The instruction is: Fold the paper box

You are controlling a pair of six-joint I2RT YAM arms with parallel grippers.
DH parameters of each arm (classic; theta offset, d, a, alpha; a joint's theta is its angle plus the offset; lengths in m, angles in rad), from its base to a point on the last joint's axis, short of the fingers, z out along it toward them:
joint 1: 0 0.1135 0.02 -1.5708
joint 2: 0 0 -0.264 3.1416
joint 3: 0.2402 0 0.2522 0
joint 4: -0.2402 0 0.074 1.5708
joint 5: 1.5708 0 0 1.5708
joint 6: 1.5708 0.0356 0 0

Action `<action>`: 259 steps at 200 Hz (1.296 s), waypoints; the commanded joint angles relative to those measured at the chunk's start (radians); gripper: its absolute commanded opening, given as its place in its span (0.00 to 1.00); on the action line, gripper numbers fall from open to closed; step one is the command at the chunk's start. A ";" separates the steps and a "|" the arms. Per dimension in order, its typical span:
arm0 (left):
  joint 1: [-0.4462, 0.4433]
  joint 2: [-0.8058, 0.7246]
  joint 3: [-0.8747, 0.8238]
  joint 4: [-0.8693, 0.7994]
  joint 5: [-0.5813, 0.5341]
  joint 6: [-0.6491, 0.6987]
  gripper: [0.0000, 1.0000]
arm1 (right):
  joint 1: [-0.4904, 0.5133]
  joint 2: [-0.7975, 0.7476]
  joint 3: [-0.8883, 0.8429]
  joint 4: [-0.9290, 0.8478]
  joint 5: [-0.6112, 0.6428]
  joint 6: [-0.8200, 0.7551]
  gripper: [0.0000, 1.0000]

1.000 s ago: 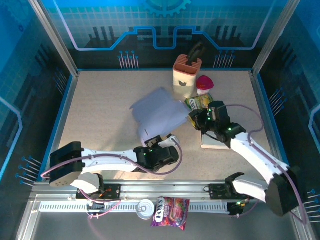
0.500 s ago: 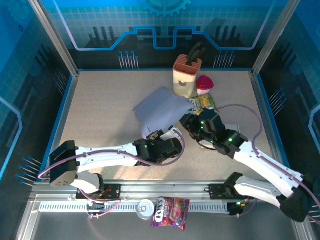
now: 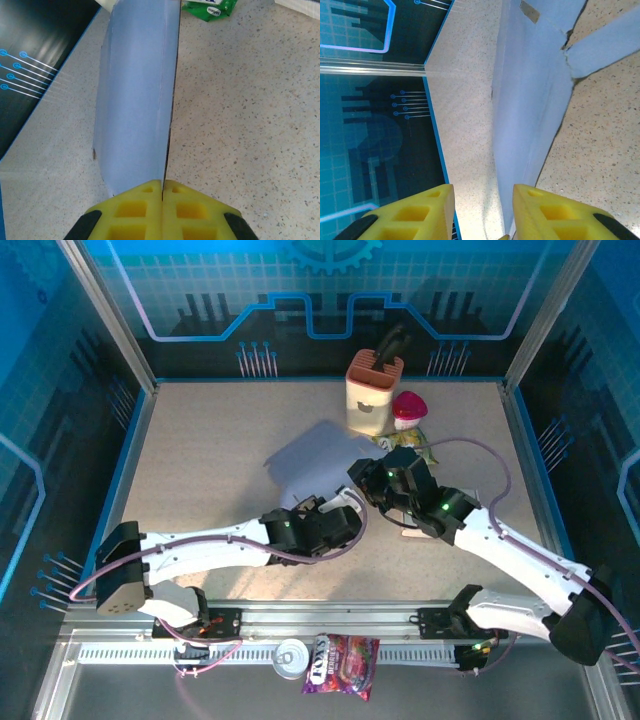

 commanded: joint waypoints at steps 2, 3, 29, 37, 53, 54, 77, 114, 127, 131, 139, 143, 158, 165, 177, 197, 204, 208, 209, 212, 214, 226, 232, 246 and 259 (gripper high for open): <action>0.002 -0.024 0.039 -0.019 0.011 -0.019 0.00 | 0.014 0.001 0.011 -0.026 0.024 0.019 0.36; 0.003 -0.024 0.039 -0.020 0.011 -0.019 0.00 | 0.016 0.001 0.011 -0.027 0.025 0.019 0.36; 0.007 -0.020 0.047 -0.020 0.012 -0.014 0.00 | 0.022 -0.007 0.005 -0.027 0.029 0.020 0.36; 0.009 -0.020 0.047 -0.019 0.013 -0.012 0.00 | 0.028 -0.023 0.002 -0.043 0.049 0.020 0.36; 0.011 -0.018 0.046 -0.015 0.013 -0.008 0.00 | 0.037 -0.063 -0.012 -0.067 0.085 0.018 0.37; 0.012 -0.017 0.046 -0.015 0.013 -0.008 0.00 | 0.038 -0.065 -0.012 -0.068 0.086 0.018 0.37; 0.013 -0.014 0.049 -0.012 0.015 -0.003 0.00 | 0.041 -0.091 -0.026 -0.076 0.093 0.023 0.39; 0.013 -0.006 0.065 -0.016 0.017 0.001 0.00 | 0.051 -0.030 -0.027 -0.024 0.073 0.041 0.39; 0.013 -0.006 0.069 -0.016 0.019 0.001 0.00 | 0.051 -0.006 -0.023 -0.009 0.069 0.043 0.39; 0.014 -0.008 0.069 -0.016 0.020 0.001 0.00 | 0.052 0.000 -0.021 -0.006 0.067 0.043 0.39; 0.014 -0.007 0.069 -0.015 0.021 0.001 0.00 | 0.051 0.008 -0.018 0.002 0.067 0.045 0.39; 0.013 -0.007 0.071 -0.017 0.022 0.002 0.00 | 0.052 0.012 -0.018 0.007 0.069 0.043 0.38; 0.013 -0.005 0.073 -0.021 0.020 0.002 0.00 | 0.051 0.022 -0.013 0.018 0.066 0.045 0.33; 0.014 -0.006 0.074 -0.024 0.021 0.002 0.00 | 0.051 0.025 -0.012 0.019 0.065 0.044 0.31; 0.013 -0.007 0.075 -0.023 0.020 0.001 0.00 | 0.052 0.034 -0.010 0.022 0.062 0.046 0.28; 0.012 -0.009 0.074 -0.022 0.018 0.004 0.00 | 0.051 0.044 -0.014 0.031 0.060 0.053 0.27; 0.013 -0.009 0.075 -0.019 0.019 0.005 0.00 | 0.052 0.046 -0.017 0.036 0.058 0.056 0.27; 0.012 -0.006 0.074 -0.017 0.019 0.006 0.00 | 0.051 0.047 -0.019 0.039 0.058 0.058 0.27; 0.012 -0.007 0.074 -0.018 0.019 0.005 0.00 | 0.052 0.048 -0.019 0.040 0.058 0.058 0.27; 0.013 -0.007 0.075 -0.019 0.019 0.004 0.00 | 0.051 0.049 -0.019 0.042 0.059 0.058 0.26; 0.013 -0.007 0.076 -0.019 0.019 0.005 0.00 | 0.051 0.049 -0.019 0.042 0.058 0.058 0.26; 0.013 -0.007 0.075 -0.017 0.018 0.004 0.00 | 0.052 0.056 -0.015 0.039 0.057 0.058 0.25; 0.013 -0.008 0.075 -0.017 0.019 0.004 0.00 | 0.051 0.059 -0.013 0.041 0.055 0.060 0.25; 0.012 -0.009 0.076 -0.017 0.017 0.005 0.00 | 0.052 0.065 -0.016 0.051 0.049 0.066 0.22; 0.014 -0.011 0.076 -0.015 0.016 0.005 0.00 | 0.051 0.071 -0.021 0.057 0.045 0.072 0.22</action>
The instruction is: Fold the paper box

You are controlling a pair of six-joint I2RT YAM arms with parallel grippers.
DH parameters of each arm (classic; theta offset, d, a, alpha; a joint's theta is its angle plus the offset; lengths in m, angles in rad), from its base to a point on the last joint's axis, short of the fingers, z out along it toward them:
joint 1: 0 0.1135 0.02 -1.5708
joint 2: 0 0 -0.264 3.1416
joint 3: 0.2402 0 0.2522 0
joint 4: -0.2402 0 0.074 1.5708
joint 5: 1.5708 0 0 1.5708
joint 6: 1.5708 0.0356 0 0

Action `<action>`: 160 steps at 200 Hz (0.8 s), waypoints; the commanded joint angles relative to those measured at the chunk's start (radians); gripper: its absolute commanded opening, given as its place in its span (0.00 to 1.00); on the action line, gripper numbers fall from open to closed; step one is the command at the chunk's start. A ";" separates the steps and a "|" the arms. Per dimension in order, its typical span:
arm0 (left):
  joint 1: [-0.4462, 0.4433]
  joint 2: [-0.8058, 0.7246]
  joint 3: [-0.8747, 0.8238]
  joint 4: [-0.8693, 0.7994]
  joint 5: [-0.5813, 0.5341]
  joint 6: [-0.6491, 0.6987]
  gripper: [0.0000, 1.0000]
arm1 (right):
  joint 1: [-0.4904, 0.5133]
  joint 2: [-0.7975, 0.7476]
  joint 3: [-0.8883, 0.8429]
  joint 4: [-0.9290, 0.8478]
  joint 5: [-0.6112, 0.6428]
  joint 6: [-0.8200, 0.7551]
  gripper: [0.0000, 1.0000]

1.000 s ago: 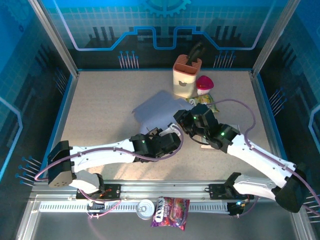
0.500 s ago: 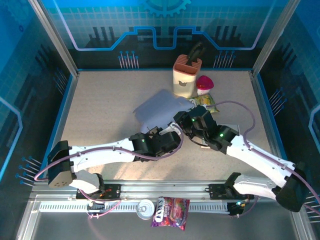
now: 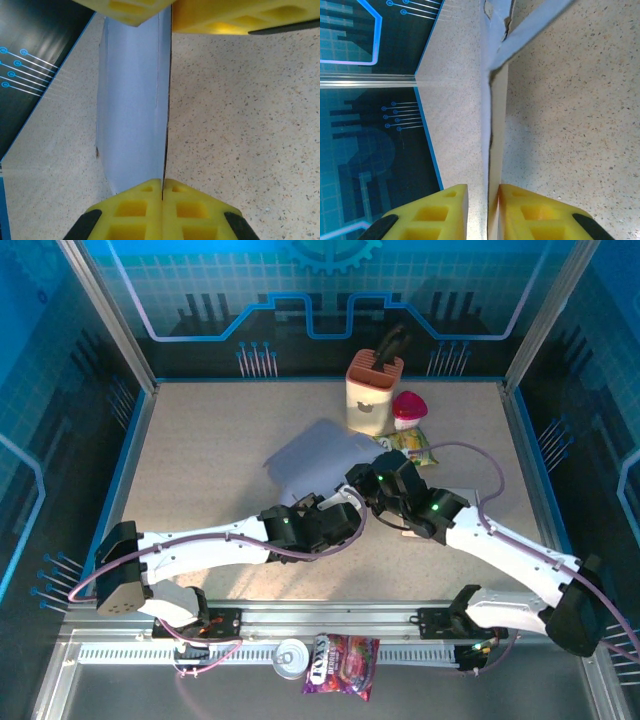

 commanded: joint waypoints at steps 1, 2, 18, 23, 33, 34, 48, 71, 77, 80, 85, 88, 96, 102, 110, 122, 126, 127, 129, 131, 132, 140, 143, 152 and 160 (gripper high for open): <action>0.005 -0.012 0.043 0.029 0.008 0.004 0.00 | 0.013 0.020 -0.006 0.022 -0.027 0.008 0.21; 0.005 -0.011 0.042 0.029 0.008 0.004 0.00 | 0.013 0.020 -0.006 0.023 -0.027 0.009 0.22; 0.005 -0.014 0.040 0.031 0.007 0.003 0.00 | 0.013 0.021 -0.011 0.029 -0.026 0.014 0.20; 0.005 -0.015 0.038 0.033 0.008 0.002 0.00 | 0.014 0.022 -0.013 0.029 -0.025 0.016 0.19; 0.005 -0.016 0.037 0.034 0.007 0.002 0.00 | 0.013 0.023 -0.012 0.028 -0.022 0.016 0.18; 0.005 -0.016 0.037 0.034 0.007 0.002 0.00 | 0.013 0.023 -0.012 0.028 -0.022 0.016 0.18; 0.006 -0.016 0.037 0.034 0.007 0.002 0.00 | 0.013 0.025 -0.011 0.024 -0.021 0.016 0.18; 0.006 -0.018 0.038 0.034 0.007 0.002 0.00 | 0.013 0.032 -0.013 0.024 -0.026 0.023 0.18; 0.007 -0.019 0.038 0.034 0.007 0.003 0.00 | 0.013 0.031 -0.013 0.027 -0.026 0.026 0.18; 0.007 -0.019 0.038 0.034 0.007 0.003 0.00 | 0.013 0.033 -0.013 0.029 -0.027 0.027 0.18; 0.007 -0.019 0.038 0.034 0.008 0.003 0.00 | 0.013 0.033 -0.013 0.031 -0.026 0.027 0.17; 0.008 -0.019 0.038 0.034 0.008 0.002 0.00 | 0.013 0.034 -0.013 0.031 -0.028 0.028 0.16; 0.010 -0.019 0.038 0.032 0.007 0.002 0.00 | 0.011 0.034 -0.013 0.029 -0.028 0.028 0.15; 0.011 -0.021 0.038 0.032 0.007 0.002 0.00 | 0.012 0.037 -0.013 0.025 -0.026 0.031 0.14; 0.010 -0.023 0.038 0.032 0.007 0.002 0.00 | 0.011 0.040 -0.013 0.029 -0.026 0.035 0.13; 0.011 -0.024 0.038 0.032 0.007 0.002 0.00 | 0.010 0.042 -0.013 0.032 -0.026 0.042 0.09; 0.011 -0.026 0.037 0.032 0.008 0.001 0.00 | 0.010 0.040 -0.038 0.035 -0.027 0.042 0.09; 0.012 -0.026 0.037 0.032 0.008 0.001 0.00 | 0.010 0.039 -0.039 0.035 -0.027 0.042 0.08; 0.012 -0.027 0.037 0.033 0.008 0.001 0.00 | 0.009 0.040 -0.041 0.035 -0.027 0.042 0.08; 0.012 -0.028 0.037 0.033 0.007 0.000 0.00 | 0.009 0.040 -0.042 0.035 -0.025 0.043 0.08; 0.012 -0.028 0.036 0.034 0.007 0.000 0.00 | 0.010 0.040 -0.042 0.035 -0.024 0.043 0.08; 0.012 -0.029 0.035 0.034 0.008 0.001 0.00 | 0.009 0.040 -0.039 0.034 -0.023 0.044 0.07; 0.012 -0.029 0.035 0.036 0.008 0.001 0.00 | 0.009 0.040 -0.038 0.032 -0.024 0.044 0.07; 0.012 -0.031 0.034 0.035 0.007 0.002 0.00 | 0.009 0.040 -0.037 0.029 -0.022 0.045 0.06; 0.012 -0.031 0.032 0.036 0.009 0.002 0.00 | 0.008 0.039 -0.037 0.031 -0.021 0.044 0.07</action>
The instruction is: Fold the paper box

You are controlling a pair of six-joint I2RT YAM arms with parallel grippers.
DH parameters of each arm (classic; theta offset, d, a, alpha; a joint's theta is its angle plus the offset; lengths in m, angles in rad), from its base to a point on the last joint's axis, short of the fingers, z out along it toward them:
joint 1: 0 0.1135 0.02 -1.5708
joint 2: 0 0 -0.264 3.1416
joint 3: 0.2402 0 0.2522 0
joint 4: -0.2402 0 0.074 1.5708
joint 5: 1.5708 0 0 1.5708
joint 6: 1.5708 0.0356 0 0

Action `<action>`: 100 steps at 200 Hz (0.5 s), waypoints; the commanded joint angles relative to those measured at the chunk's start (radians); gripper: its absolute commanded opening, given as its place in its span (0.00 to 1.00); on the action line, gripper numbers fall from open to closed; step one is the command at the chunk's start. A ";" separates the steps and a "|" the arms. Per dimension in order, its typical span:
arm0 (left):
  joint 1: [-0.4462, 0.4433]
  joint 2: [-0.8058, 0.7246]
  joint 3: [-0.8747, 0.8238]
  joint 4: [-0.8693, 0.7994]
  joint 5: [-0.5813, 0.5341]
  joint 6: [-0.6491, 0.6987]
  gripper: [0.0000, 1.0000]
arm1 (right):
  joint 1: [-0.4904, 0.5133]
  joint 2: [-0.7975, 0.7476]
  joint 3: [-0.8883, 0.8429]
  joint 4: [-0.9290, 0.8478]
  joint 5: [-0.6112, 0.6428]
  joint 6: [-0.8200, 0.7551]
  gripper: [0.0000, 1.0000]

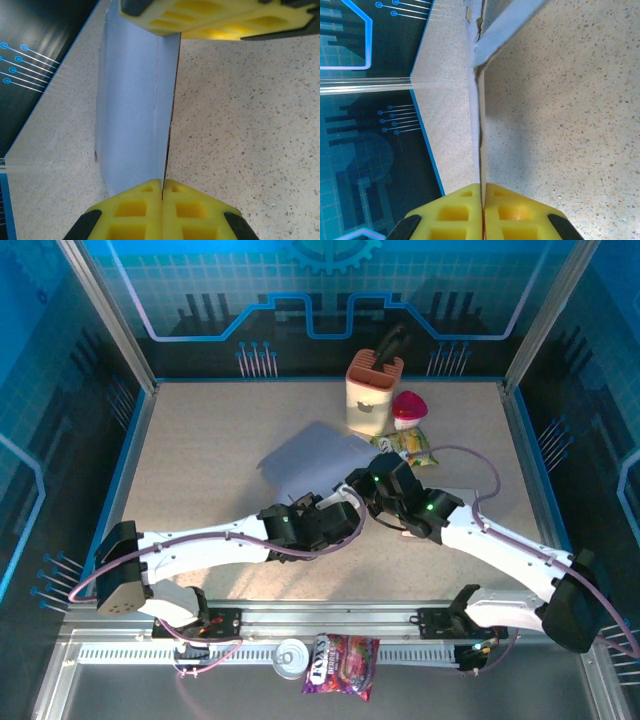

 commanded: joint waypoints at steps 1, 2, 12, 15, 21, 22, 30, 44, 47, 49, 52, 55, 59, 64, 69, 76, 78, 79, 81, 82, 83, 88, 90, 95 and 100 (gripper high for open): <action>0.002 -0.030 0.032 0.056 0.008 0.001 0.00 | 0.009 0.012 -0.018 0.004 -0.019 0.000 0.07; 0.002 -0.031 0.032 0.056 0.008 0.000 0.00 | 0.009 0.012 -0.018 0.004 -0.019 0.000 0.07; 0.003 -0.030 0.032 0.057 0.009 0.001 0.00 | 0.009 0.012 -0.017 0.003 -0.019 -0.001 0.09; 0.003 -0.030 0.032 0.058 0.007 0.001 0.00 | 0.009 0.012 -0.017 0.005 -0.019 -0.001 0.11; 0.003 -0.030 0.032 0.056 0.007 0.001 0.00 | 0.009 0.012 -0.018 0.010 -0.020 -0.001 0.13; 0.003 -0.031 0.031 0.056 0.007 0.002 0.00 | 0.008 0.012 -0.018 0.011 -0.021 -0.001 0.13; 0.004 -0.032 0.031 0.057 0.009 0.002 0.00 | 0.009 0.015 -0.018 0.014 -0.024 -0.002 0.13; 0.005 -0.032 0.031 0.058 0.008 0.000 0.00 | 0.010 0.014 -0.018 0.019 -0.025 0.002 0.06; 0.005 -0.032 0.030 0.058 0.009 0.000 0.00 | 0.010 0.013 -0.018 0.020 -0.025 0.003 0.03; 0.005 -0.032 0.029 0.059 0.010 0.000 0.00 | 0.010 0.011 -0.019 0.020 -0.023 0.003 0.01; 0.006 -0.032 0.029 0.058 0.010 0.000 0.00 | 0.010 0.009 -0.021 0.022 -0.023 0.004 0.00; 0.006 -0.033 0.031 0.057 0.008 -0.002 0.00 | 0.012 0.006 -0.022 0.022 -0.020 0.005 0.00; 0.005 -0.032 0.032 0.055 0.008 -0.003 0.00 | 0.012 0.002 -0.024 0.023 -0.017 0.007 0.00; 0.006 -0.034 0.036 0.050 0.003 -0.010 0.01 | 0.011 -0.003 -0.026 0.022 -0.013 0.009 0.00; 0.004 -0.037 0.040 0.043 0.001 -0.020 0.06 | 0.012 -0.007 -0.027 0.023 -0.011 0.010 0.00; 0.005 -0.051 0.046 0.033 0.002 -0.035 0.13 | 0.012 -0.016 -0.028 0.023 -0.007 0.009 0.00; 0.004 -0.056 0.048 0.030 0.003 -0.041 0.15 | 0.012 -0.019 -0.028 0.024 -0.006 0.009 0.00; 0.004 -0.059 0.048 0.030 0.002 -0.043 0.17 | 0.012 -0.021 -0.028 0.024 -0.004 0.008 0.00; 0.002 -0.065 0.050 0.028 0.001 -0.048 0.20 | 0.012 -0.023 -0.026 0.024 -0.003 0.008 0.00; 0.002 -0.068 0.051 0.028 0.001 -0.051 0.22 | 0.012 -0.025 -0.025 0.024 -0.003 0.007 0.00; 0.003 -0.072 0.052 0.028 0.002 -0.054 0.24 | 0.012 -0.026 -0.026 0.023 -0.003 0.006 0.00; 0.003 -0.094 0.056 0.022 0.001 -0.074 0.33 | 0.013 -0.034 -0.022 0.018 0.000 0.006 0.00; 0.003 -0.104 0.058 0.019 0.002 -0.083 0.36 | 0.012 -0.037 -0.023 0.017 -0.001 0.006 0.00; 0.002 -0.131 0.063 0.015 0.004 -0.106 0.42 | 0.012 -0.047 -0.020 0.017 0.001 0.005 0.00; 0.002 -0.163 0.065 0.012 0.007 -0.130 0.47 | 0.012 -0.055 -0.021 0.019 0.002 0.005 0.00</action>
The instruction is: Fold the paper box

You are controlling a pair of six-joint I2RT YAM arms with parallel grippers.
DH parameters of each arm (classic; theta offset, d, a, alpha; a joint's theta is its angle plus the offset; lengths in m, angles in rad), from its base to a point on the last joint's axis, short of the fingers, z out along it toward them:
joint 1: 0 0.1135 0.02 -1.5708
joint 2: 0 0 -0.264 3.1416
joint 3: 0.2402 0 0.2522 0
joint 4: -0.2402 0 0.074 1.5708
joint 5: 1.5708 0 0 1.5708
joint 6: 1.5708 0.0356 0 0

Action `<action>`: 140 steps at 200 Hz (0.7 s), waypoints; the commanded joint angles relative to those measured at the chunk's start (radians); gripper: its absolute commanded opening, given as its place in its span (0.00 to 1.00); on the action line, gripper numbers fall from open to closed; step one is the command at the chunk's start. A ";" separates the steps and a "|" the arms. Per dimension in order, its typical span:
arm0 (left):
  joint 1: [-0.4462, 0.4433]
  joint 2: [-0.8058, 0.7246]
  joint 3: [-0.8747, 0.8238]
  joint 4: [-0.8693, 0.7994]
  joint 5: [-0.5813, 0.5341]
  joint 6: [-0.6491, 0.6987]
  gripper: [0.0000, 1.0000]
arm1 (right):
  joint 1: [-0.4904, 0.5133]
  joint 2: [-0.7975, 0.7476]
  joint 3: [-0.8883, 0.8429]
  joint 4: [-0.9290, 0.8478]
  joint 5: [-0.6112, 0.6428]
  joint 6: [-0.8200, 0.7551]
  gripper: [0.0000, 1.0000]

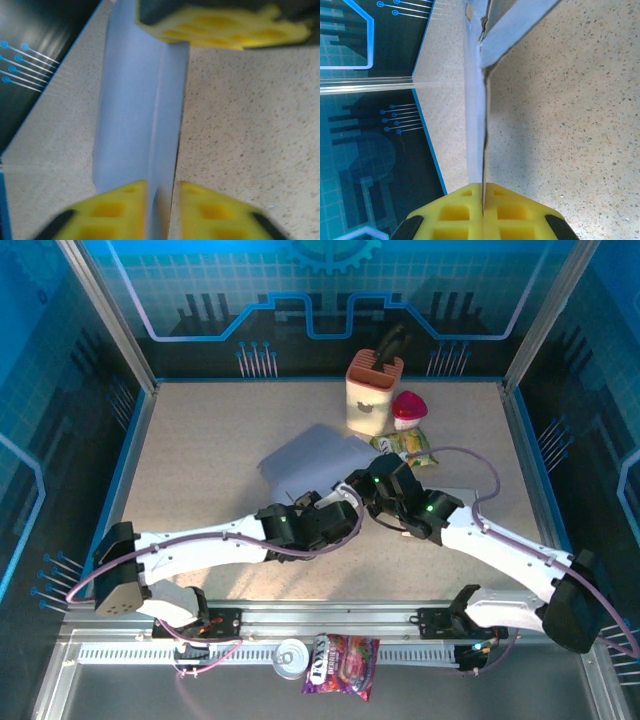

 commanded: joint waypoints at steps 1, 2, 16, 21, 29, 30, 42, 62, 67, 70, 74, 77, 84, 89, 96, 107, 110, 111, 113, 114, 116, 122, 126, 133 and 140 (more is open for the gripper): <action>0.000 -0.147 0.064 0.013 0.003 -0.101 0.48 | 0.010 -0.051 -0.006 0.003 0.005 -0.003 0.00; 0.000 -0.154 0.063 0.014 0.003 -0.106 0.49 | 0.011 -0.053 -0.005 0.003 0.006 -0.003 0.00; 0.005 -0.263 0.053 0.030 0.016 -0.161 0.60 | 0.012 -0.081 0.004 -0.004 0.006 -0.007 0.00; 0.012 -0.304 0.045 0.037 0.022 -0.183 0.62 | 0.014 -0.091 0.009 -0.011 0.009 -0.010 0.00; 0.038 -0.364 0.030 0.044 0.042 -0.215 0.63 | 0.020 -0.105 0.010 -0.025 0.014 -0.016 0.00; 0.043 -0.373 0.029 0.044 0.045 -0.221 0.63 | 0.021 -0.106 0.010 -0.027 0.014 -0.018 0.00; 0.125 -0.452 0.018 0.021 0.110 -0.295 0.66 | 0.028 -0.126 0.049 -0.038 0.021 -0.029 0.00; 0.396 -0.490 0.010 -0.026 0.398 -0.384 0.64 | 0.043 -0.147 0.065 -0.042 0.026 -0.031 0.00; 0.473 -0.480 0.004 -0.029 0.466 -0.396 0.63 | 0.047 -0.150 0.069 -0.040 0.027 -0.033 0.00; 0.510 -0.471 -0.001 -0.027 0.514 -0.400 0.62 | 0.049 -0.151 0.074 -0.040 0.027 -0.033 0.00; 0.563 -0.458 -0.009 -0.021 0.578 -0.411 0.62 | 0.054 -0.152 0.079 -0.041 0.027 -0.035 0.00; 0.599 -0.447 -0.015 -0.014 0.629 -0.416 0.61 | 0.058 -0.153 0.085 -0.041 0.027 -0.037 0.00; 0.674 -0.420 -0.039 0.017 0.734 -0.432 0.59 | 0.065 -0.154 0.098 -0.042 0.030 -0.042 0.00; 0.718 -0.396 -0.057 0.041 0.796 -0.444 0.58 | 0.074 -0.155 0.108 -0.047 0.035 -0.044 0.00; 0.764 -0.361 -0.075 0.073 0.872 -0.458 0.57 | 0.089 -0.157 0.128 -0.057 0.045 -0.047 0.00; 0.812 -0.303 -0.102 0.124 0.961 -0.471 0.53 | 0.119 -0.166 0.154 -0.079 0.075 -0.054 0.00; 0.819 -0.287 -0.107 0.135 0.978 -0.475 0.52 | 0.127 -0.168 0.160 -0.082 0.086 -0.055 0.00; 0.821 -0.282 -0.109 0.139 0.982 -0.476 0.52 | 0.130 -0.169 0.163 -0.085 0.090 -0.055 0.00; 0.824 -0.274 -0.113 0.146 0.991 -0.478 0.52 | 0.135 -0.171 0.168 -0.088 0.096 -0.055 0.00; 0.825 -0.269 -0.115 0.151 0.996 -0.480 0.51 | 0.139 -0.172 0.170 -0.089 0.100 -0.056 0.00; 0.828 -0.261 -0.120 0.160 1.009 -0.483 0.51 | 0.145 -0.173 0.173 -0.093 0.107 -0.056 0.00; 0.831 -0.238 -0.131 0.180 1.033 -0.487 0.47 | 0.165 -0.178 0.186 -0.105 0.131 -0.055 0.00; 0.831 -0.228 -0.134 0.189 1.040 -0.493 0.46 | 0.177 -0.181 0.194 -0.114 0.146 -0.052 0.00; 0.831 -0.218 -0.142 0.200 1.052 -0.500 0.45 | 0.192 -0.183 0.208 -0.126 0.166 -0.049 0.00; 0.831 -0.219 -0.158 0.215 1.058 -0.509 0.45 | 0.203 -0.182 0.222 -0.144 0.183 -0.037 0.00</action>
